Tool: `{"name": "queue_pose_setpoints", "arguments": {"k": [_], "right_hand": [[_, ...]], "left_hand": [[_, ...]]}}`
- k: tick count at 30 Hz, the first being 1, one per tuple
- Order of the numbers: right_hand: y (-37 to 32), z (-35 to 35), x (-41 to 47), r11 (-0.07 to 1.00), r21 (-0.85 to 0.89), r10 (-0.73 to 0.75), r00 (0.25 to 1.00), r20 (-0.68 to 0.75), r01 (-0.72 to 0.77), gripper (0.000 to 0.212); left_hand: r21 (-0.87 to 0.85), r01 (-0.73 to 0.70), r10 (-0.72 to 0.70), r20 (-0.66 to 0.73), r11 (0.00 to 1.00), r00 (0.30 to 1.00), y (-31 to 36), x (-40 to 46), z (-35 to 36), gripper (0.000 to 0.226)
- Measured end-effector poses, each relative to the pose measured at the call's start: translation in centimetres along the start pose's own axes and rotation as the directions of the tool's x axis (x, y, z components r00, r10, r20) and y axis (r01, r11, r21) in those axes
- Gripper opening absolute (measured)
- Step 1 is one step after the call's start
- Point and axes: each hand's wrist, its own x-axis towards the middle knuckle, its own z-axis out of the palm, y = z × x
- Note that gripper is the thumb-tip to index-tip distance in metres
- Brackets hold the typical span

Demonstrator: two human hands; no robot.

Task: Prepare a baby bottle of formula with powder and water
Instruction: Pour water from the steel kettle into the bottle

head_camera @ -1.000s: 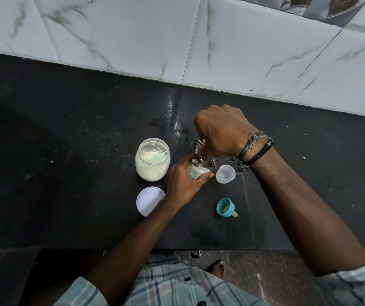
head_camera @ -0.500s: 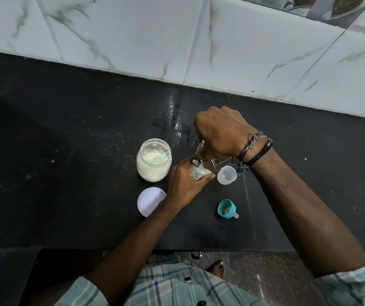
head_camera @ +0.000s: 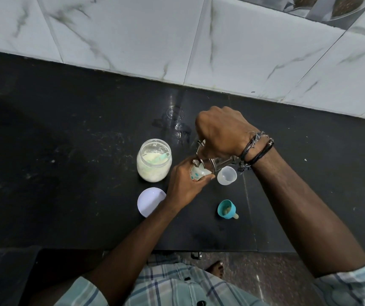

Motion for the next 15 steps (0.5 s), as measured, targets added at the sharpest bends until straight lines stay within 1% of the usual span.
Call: {"name": "queue_pose_setpoints", "arguments": {"k": [9, 15], "right_hand": [[-0.02, -0.07, 0.06, 1.000, -0.006, 0.021, 1.000, 0.009, -0.021, 0.055], [-0.05, 0.01, 0.09, 1.000, 0.000, 0.028, 1.000, 0.010, -0.028, 0.052]], "left_hand": [[-0.016, -0.006, 0.006, -0.002, 1.000, 1.000, 0.16, -0.01, -0.03, 0.048], [-0.016, -0.007, 0.007, -0.005, 1.000, 1.000, 0.33, -0.05, -0.07, 0.051]]}}
